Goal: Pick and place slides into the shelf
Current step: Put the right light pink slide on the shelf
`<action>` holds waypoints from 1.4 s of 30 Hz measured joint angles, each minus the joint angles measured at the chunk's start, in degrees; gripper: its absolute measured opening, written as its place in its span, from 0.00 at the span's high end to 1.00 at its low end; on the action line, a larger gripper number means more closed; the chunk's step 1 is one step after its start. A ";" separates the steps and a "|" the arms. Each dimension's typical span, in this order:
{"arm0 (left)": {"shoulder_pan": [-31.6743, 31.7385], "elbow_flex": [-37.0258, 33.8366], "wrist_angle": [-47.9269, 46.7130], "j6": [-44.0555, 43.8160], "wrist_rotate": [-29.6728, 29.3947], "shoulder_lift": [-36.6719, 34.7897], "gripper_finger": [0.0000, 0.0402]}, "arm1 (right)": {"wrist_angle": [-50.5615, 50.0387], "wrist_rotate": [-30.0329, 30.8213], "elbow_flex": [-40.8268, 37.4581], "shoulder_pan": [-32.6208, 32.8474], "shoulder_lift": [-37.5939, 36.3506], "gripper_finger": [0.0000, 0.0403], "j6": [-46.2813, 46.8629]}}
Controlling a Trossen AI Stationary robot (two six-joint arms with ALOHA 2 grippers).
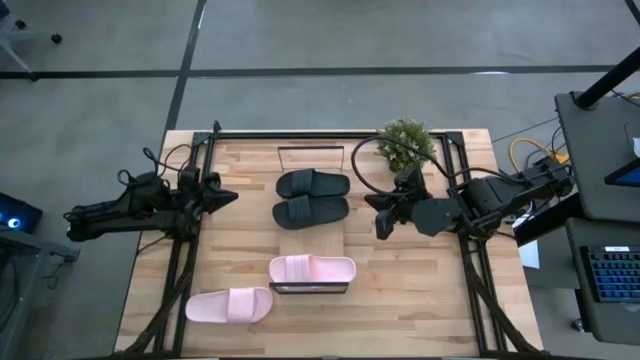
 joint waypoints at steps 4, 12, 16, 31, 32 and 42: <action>0.00 0.00 -0.03 -0.02 2.43 -0.02 0.99 | -0.01 0.00 -0.49 -0.04 0.02 0.98 1.35; 0.00 0.02 -4.97 -1.84 10.76 0.00 1.00 | 0.18 0.00 -1.46 -0.03 0.02 0.98 4.05; 0.00 -0.07 -6.04 -1.05 10.61 0.47 1.00 | 0.18 0.00 -2.00 -0.01 0.02 0.98 6.45; 0.00 -0.09 -6.71 -6.51 21.31 2.88 1.00 | 2.09 -1.13 -2.37 -0.16 3.01 0.88 11.45; 0.00 -0.11 -6.73 -6.23 21.24 2.91 1.00 | 3.25 -2.04 -2.37 -0.44 3.99 0.84 11.98; -0.02 -0.11 -6.69 -3.49 20.75 3.43 1.00 | 6.65 -15.43 -2.41 -3.99 15.31 0.43 25.07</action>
